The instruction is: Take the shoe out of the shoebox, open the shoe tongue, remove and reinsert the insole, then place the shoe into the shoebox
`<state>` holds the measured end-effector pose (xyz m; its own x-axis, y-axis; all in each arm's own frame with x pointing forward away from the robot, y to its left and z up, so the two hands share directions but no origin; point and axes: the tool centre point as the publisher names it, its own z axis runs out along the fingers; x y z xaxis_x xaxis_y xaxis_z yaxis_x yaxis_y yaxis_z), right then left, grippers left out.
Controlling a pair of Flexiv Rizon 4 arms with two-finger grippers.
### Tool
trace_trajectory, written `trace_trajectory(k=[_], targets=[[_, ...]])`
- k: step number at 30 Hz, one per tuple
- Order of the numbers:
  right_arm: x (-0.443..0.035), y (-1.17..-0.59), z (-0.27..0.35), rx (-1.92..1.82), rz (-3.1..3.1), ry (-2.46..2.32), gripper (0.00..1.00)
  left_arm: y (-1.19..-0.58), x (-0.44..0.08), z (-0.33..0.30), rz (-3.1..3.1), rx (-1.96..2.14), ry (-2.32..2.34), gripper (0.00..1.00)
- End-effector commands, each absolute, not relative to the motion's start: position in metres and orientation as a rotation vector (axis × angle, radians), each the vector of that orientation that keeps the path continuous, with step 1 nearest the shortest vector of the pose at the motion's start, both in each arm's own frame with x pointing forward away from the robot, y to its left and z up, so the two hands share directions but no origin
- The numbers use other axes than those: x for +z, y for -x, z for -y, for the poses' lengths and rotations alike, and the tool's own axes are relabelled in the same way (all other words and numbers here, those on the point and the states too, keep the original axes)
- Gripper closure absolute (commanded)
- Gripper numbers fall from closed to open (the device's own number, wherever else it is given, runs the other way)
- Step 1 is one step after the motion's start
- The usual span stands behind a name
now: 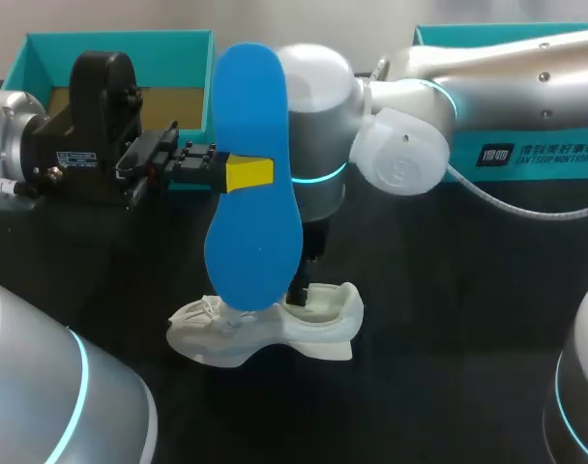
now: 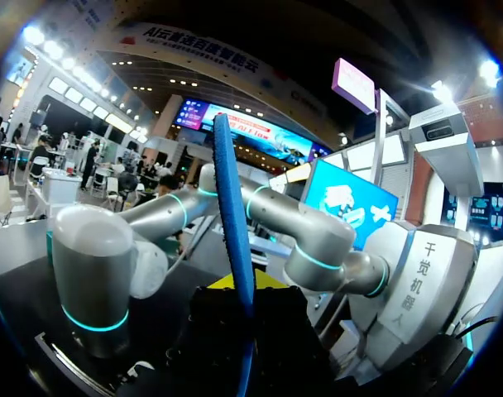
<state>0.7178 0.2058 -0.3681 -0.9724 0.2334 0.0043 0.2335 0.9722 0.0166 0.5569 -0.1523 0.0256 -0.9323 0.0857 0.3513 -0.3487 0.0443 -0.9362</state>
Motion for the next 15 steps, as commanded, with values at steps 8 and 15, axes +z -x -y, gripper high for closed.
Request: trace_trajectory(k=[8,15], targets=[[-0.3827,-0.7147,-0.2102,-0.069,3.08,0.342,1.0,-0.5569,0.0256,0.1528,2.016,1.958,-0.267,1.0],[-0.3842,-0.7122,-0.2121,-0.072,3.073,0.329,1.0,-0.5569,0.0256,0.1528,2.016,1.958,-0.267,1.0]])
